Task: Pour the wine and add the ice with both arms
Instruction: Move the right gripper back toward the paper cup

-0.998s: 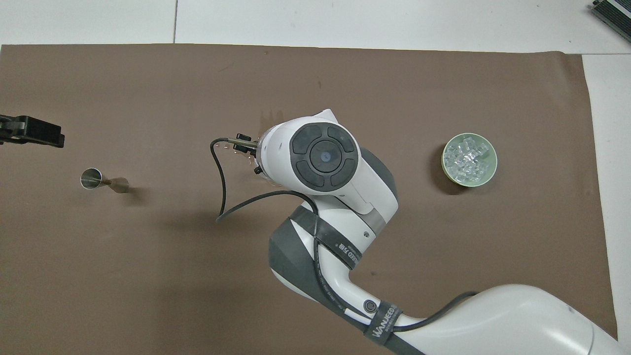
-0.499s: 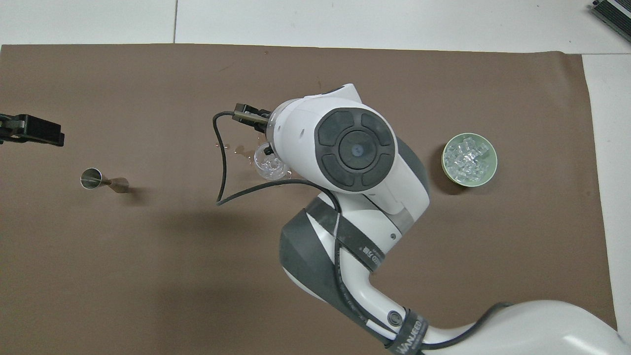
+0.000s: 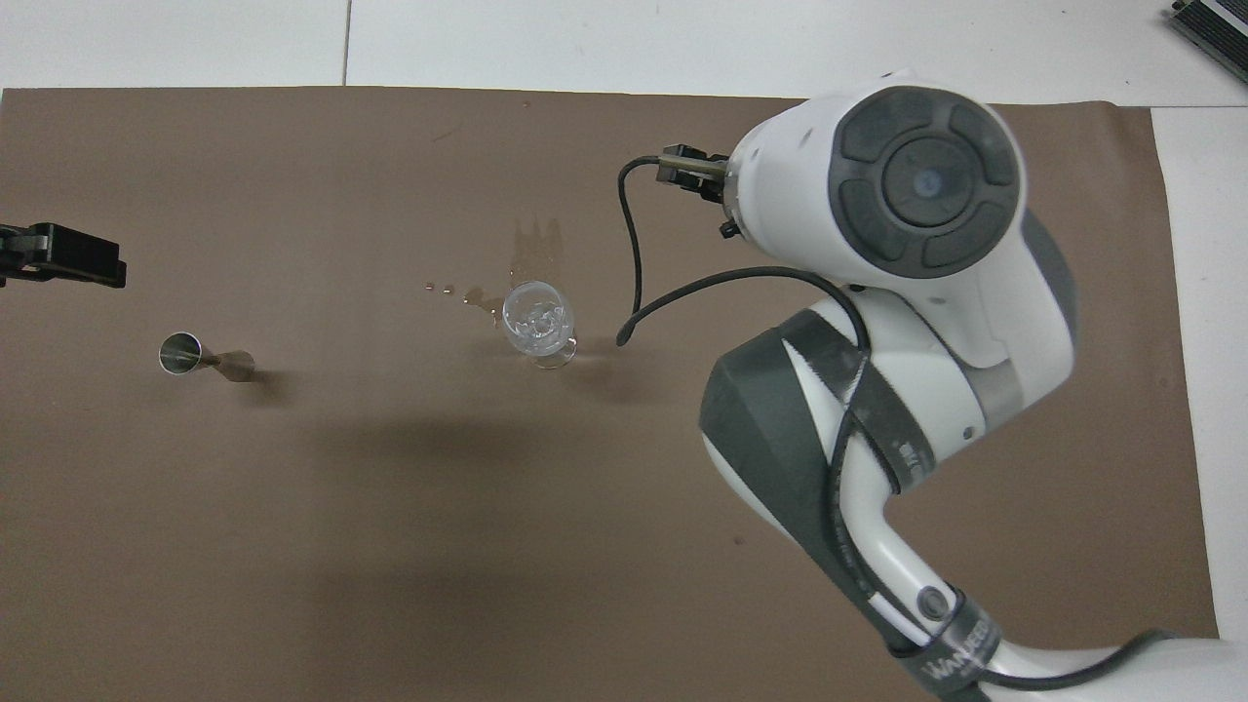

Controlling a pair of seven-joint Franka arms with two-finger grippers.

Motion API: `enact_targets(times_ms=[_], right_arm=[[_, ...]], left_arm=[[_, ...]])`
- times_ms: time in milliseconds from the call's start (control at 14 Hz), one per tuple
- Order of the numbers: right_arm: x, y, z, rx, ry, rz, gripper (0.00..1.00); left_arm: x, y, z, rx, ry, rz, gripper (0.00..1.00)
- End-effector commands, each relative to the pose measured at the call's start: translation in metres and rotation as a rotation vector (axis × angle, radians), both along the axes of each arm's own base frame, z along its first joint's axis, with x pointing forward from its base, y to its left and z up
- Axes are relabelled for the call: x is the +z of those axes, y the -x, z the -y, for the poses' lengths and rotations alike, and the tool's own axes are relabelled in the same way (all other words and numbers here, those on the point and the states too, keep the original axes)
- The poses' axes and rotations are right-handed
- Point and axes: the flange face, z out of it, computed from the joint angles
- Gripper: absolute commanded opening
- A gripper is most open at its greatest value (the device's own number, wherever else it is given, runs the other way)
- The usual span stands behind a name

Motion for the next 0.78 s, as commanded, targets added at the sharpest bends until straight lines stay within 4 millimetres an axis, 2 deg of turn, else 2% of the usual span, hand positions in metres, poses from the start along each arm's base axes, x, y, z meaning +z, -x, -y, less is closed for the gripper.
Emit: enact_targets(times_ms=[0, 357, 713], right_arm=[[0.021, 0.003, 0.047, 0.001, 0.024, -0.03, 1.0], [0.058, 0.014, 0.151, 0.027, 0.049, -0.128, 1.0], [0.079, 0.038, 0.205, 0.045, 0.102, -0.214, 1.0]], left_arm=[[0.001, -0.004, -0.003, 0.065, 0.0, 0.006, 1.0], [0.0, -0.003, -0.001, 0.06, 0.002, 0.002, 1.0], [0.0, -0.003, 0.001, 0.061, 0.024, 0.001, 1.0]])
